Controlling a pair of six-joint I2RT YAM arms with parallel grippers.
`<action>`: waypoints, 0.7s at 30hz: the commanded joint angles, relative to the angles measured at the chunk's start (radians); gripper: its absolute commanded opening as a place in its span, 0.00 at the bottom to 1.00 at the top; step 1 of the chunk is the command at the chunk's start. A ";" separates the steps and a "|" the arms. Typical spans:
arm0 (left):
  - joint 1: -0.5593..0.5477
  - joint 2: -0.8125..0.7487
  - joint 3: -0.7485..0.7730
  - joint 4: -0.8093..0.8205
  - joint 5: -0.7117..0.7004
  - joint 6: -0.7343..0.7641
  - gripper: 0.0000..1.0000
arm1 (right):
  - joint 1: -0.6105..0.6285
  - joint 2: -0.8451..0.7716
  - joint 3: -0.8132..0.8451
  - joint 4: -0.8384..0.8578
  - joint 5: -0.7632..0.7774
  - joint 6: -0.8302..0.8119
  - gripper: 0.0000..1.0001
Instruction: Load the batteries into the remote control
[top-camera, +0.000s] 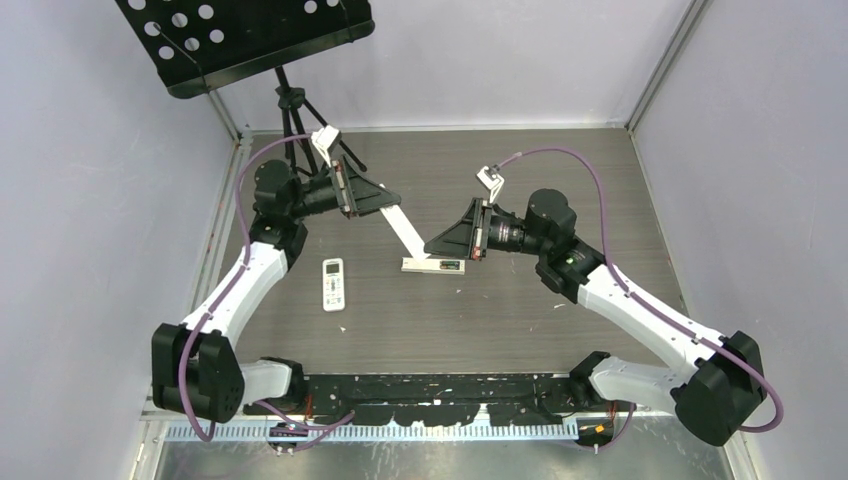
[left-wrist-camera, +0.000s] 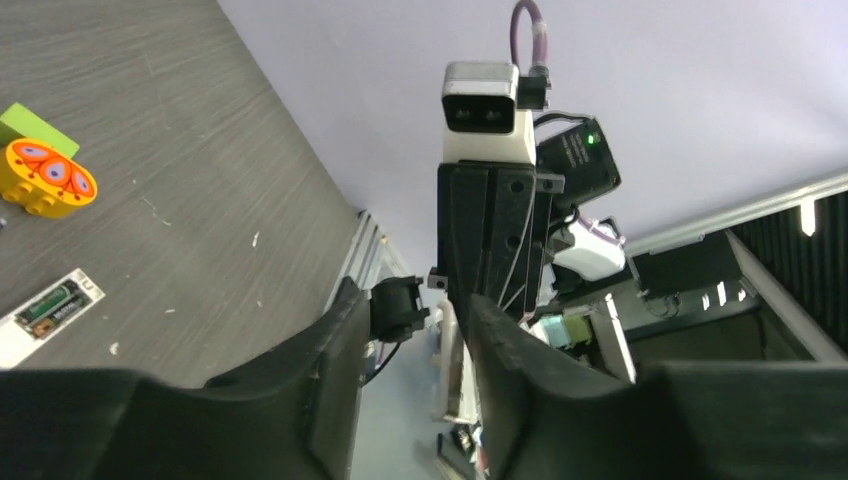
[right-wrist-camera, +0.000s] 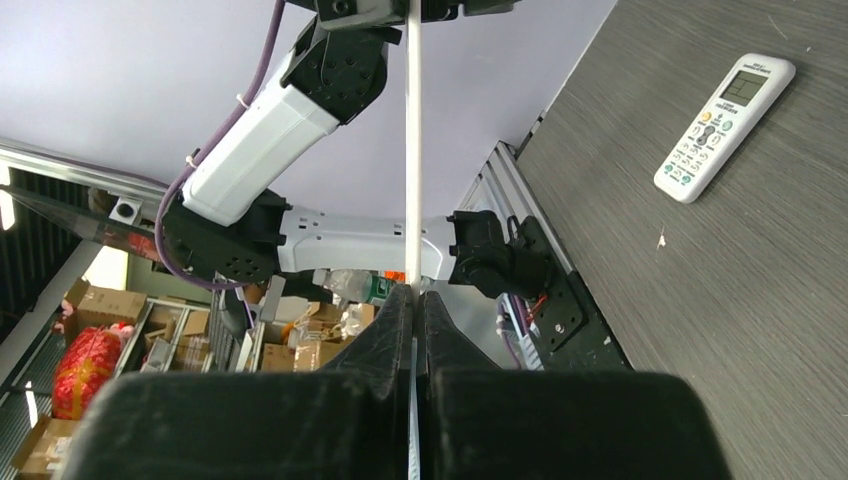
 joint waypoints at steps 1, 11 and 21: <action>0.008 -0.022 0.013 0.062 0.066 -0.034 0.30 | -0.001 0.016 0.053 -0.004 -0.038 -0.031 0.00; 0.008 -0.054 -0.040 0.118 -0.046 -0.083 0.00 | 0.002 -0.007 -0.013 0.036 0.185 0.002 0.61; 0.007 -0.134 -0.178 0.218 -0.360 -0.172 0.00 | 0.104 0.064 -0.130 0.376 0.475 0.228 0.69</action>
